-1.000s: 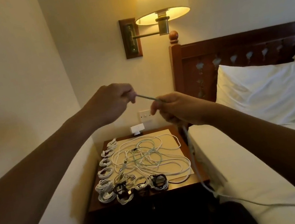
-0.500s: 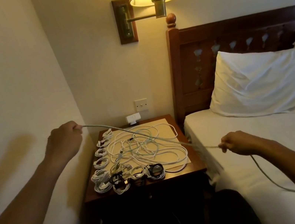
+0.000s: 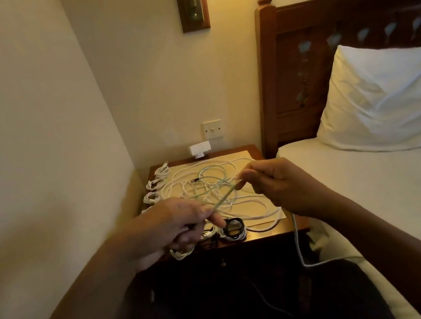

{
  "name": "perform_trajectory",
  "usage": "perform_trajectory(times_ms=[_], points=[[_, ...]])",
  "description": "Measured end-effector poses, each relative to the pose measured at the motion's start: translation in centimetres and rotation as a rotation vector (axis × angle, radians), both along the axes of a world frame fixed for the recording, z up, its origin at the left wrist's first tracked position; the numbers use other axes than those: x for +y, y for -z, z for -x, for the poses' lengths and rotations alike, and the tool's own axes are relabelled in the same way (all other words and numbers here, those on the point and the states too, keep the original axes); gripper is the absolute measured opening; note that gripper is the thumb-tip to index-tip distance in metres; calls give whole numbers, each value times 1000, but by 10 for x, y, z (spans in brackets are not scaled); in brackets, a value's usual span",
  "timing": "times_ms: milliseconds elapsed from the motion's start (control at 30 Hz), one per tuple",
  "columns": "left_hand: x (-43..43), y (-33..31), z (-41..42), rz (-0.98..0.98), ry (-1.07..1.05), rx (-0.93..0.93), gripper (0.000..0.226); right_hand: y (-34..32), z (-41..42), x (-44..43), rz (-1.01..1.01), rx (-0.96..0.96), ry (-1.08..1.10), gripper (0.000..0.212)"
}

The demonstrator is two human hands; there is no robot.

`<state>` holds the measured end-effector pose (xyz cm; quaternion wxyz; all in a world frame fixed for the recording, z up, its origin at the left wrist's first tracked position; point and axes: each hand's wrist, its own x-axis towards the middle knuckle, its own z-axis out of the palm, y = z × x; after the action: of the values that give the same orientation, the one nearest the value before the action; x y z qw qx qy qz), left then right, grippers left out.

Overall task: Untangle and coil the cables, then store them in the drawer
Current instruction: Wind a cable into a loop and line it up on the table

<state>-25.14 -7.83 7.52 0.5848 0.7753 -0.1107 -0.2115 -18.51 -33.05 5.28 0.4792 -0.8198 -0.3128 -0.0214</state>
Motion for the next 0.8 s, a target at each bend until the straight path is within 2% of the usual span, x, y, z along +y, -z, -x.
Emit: perform_trajectory(times_ms=[67,200,267,333,433,567,600,733,800], points=[[3,15,16,271,70,159,33,16,-5,-2,31,-9,46,30],[-2,28,10,807,-241,77,30,65,6,15,65,70,71,29],[0,29,-2,959,-366,33,30,86,22,21,142,58,41,27],[-3,36,-11,1026,-427,14,29,90,45,30,265,69,-39,25],[-14,52,-18,917,-463,16,34,68,74,44,460,34,-176,23],[-21,70,-16,444,-434,-119,34,15,79,41,503,-66,-155,23],[-23,73,-13,380,-395,-111,34,4,73,38,487,-75,-120,21],[-32,85,7,351,-144,-47,37,-14,37,24,300,-59,19,13],[-31,93,14,358,-104,-33,41,-7,21,21,237,-42,75,12]])
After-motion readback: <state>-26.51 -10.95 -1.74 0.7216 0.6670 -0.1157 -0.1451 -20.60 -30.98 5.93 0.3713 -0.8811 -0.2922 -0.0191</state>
